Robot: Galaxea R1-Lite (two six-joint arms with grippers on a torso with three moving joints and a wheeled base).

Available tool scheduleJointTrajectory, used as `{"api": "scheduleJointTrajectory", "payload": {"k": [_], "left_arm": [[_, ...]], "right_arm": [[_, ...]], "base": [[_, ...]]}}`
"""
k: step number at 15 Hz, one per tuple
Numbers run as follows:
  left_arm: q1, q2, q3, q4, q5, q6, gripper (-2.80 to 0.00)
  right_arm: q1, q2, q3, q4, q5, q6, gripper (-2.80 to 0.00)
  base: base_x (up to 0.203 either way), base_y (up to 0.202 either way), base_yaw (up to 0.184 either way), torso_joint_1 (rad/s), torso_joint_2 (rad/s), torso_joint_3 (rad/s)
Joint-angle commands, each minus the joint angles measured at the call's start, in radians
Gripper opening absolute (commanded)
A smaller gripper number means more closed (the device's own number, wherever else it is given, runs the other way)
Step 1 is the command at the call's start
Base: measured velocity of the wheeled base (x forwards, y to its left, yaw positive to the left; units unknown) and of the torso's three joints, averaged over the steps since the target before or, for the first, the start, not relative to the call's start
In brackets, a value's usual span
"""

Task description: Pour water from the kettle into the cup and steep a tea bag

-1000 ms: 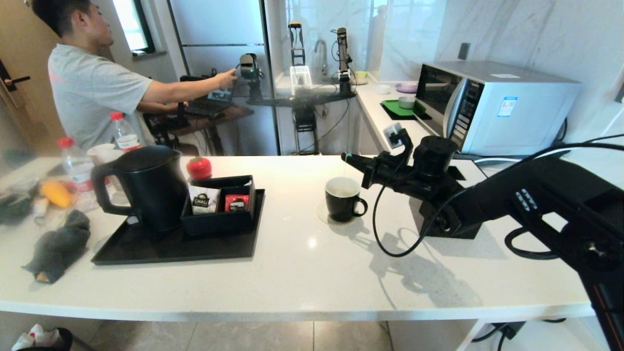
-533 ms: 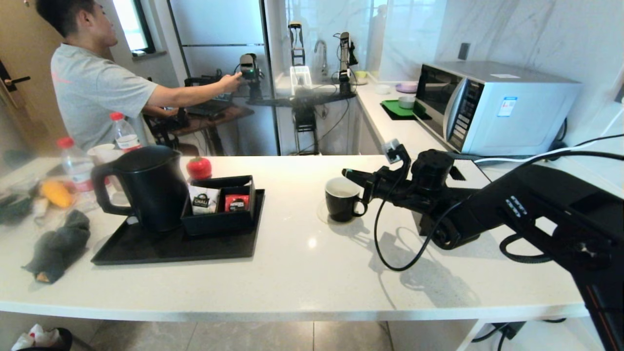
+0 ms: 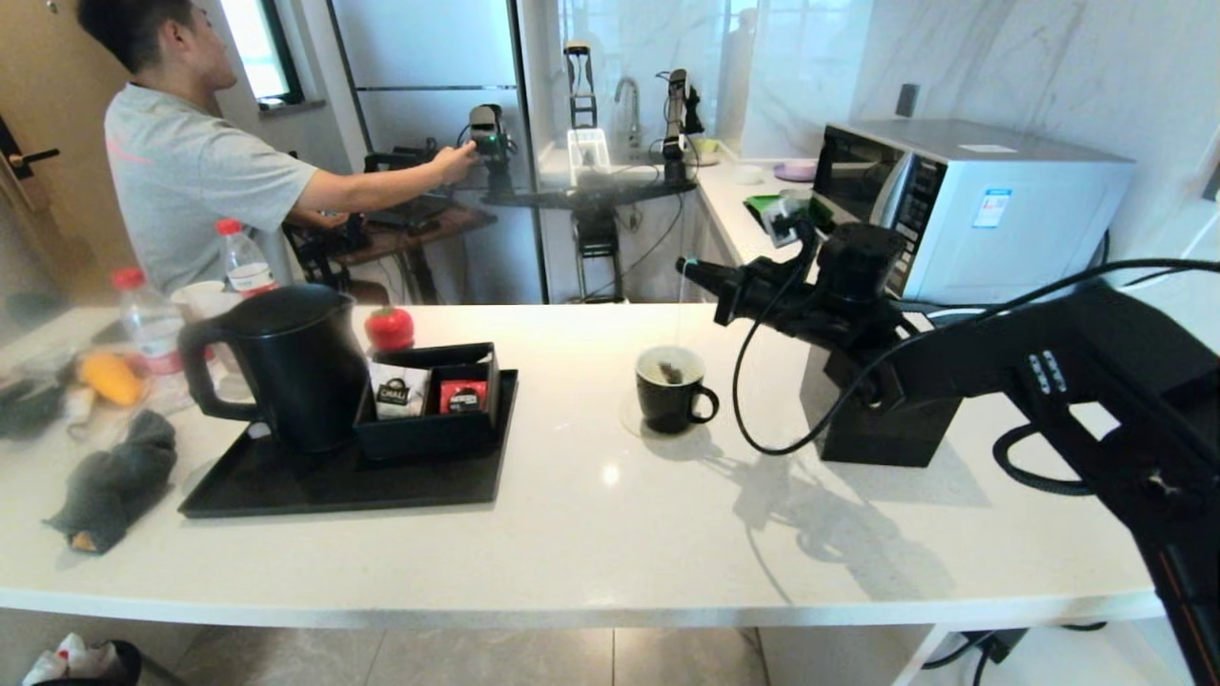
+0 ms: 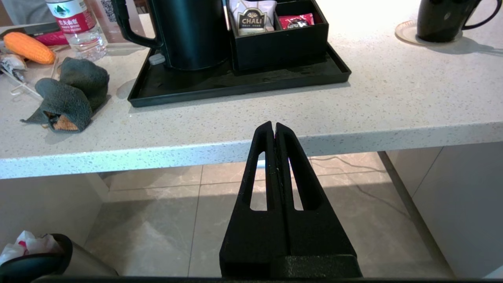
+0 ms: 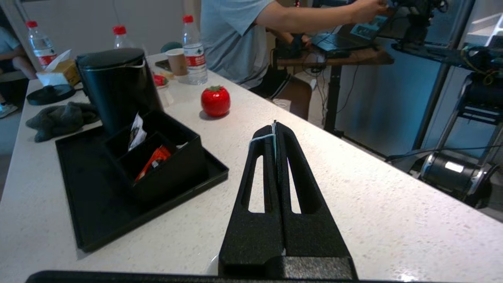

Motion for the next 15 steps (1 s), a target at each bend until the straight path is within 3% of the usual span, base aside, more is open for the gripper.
{"api": "scheduleJointTrajectory", "payload": {"k": [1, 4, 10, 15], "left_arm": [[0.000, 0.000, 0.000, 0.000, 0.000, 0.000, -2.80], [0.000, 0.000, 0.000, 0.000, 0.000, 0.000, -2.80], [0.000, 0.000, 0.000, 0.000, 0.000, 0.000, -2.80], [-0.001, 0.000, 0.000, 0.000, 0.000, 0.000, -2.80]], "right_arm": [[-0.007, -0.003, -0.026, 0.002, 0.004, -0.001, -2.80], [-0.005, 0.005, 0.037, -0.025, 0.002, -0.006, -2.80], [-0.003, 0.041, 0.263, -0.205, 0.002, -0.007, -2.80], [-0.004, 0.035, 0.230, -0.202, 0.002, -0.003, -2.80]], "base": [[0.000, 0.000, 0.000, 0.000, 0.00, 0.000], [0.000, 0.000, 0.000, 0.000, 0.00, 0.000], [0.000, 0.000, 0.000, 0.000, 0.00, 0.000], [0.000, 0.000, 0.000, 0.000, 0.00, 0.000]]}}
